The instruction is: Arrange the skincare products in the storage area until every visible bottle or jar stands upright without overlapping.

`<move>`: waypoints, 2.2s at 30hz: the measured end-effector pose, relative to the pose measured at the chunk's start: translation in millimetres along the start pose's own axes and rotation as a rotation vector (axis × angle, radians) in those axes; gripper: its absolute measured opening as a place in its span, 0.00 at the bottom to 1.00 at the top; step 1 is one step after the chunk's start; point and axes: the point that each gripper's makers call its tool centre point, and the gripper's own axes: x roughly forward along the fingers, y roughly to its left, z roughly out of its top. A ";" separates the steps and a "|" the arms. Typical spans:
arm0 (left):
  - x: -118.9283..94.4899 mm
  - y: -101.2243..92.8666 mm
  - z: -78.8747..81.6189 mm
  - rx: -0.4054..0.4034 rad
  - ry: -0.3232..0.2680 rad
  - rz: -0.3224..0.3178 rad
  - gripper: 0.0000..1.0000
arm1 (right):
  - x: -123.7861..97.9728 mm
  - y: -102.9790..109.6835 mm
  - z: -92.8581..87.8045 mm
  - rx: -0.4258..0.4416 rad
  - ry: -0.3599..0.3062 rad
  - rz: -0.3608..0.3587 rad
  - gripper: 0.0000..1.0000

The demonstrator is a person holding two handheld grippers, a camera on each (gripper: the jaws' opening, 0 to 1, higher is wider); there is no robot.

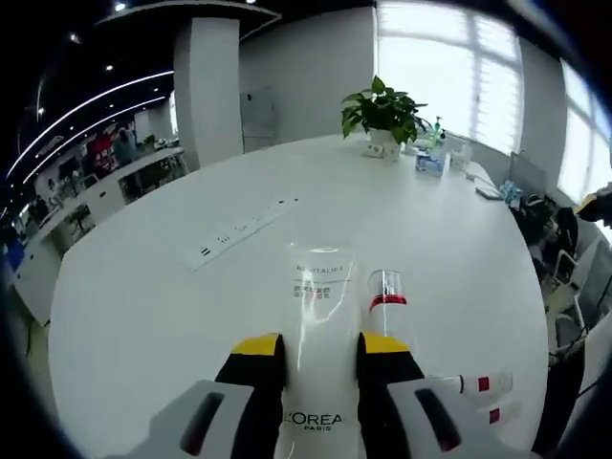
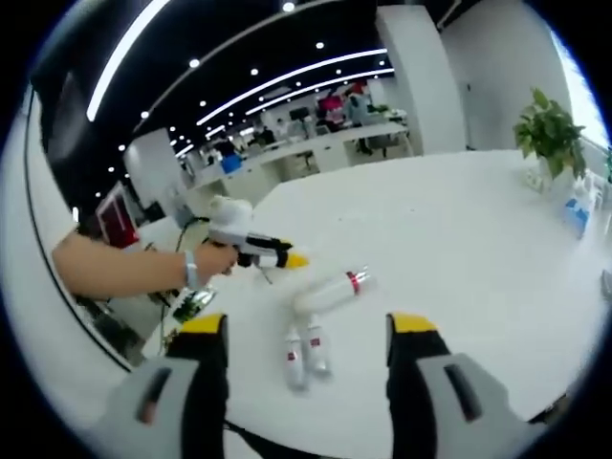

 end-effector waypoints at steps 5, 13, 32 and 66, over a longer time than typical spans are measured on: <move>-33.3 -7.7 9.6 -0.043 -0.082 -0.012 0.28 | 22.8 26.2 5.5 -0.013 0.006 0.087 0.64; -88.0 -13.9 19.7 -0.144 -0.207 0.001 0.28 | 58.4 67.8 14.6 -0.050 0.003 0.199 0.65; -173.4 -40.8 21.2 -0.162 -0.377 -0.063 0.29 | 97.3 142.4 52.6 0.252 -0.125 0.452 0.59; -174.9 -110.0 3.6 0.098 -0.331 -0.194 0.32 | 98.3 146.7 23.3 0.136 -0.033 0.442 0.11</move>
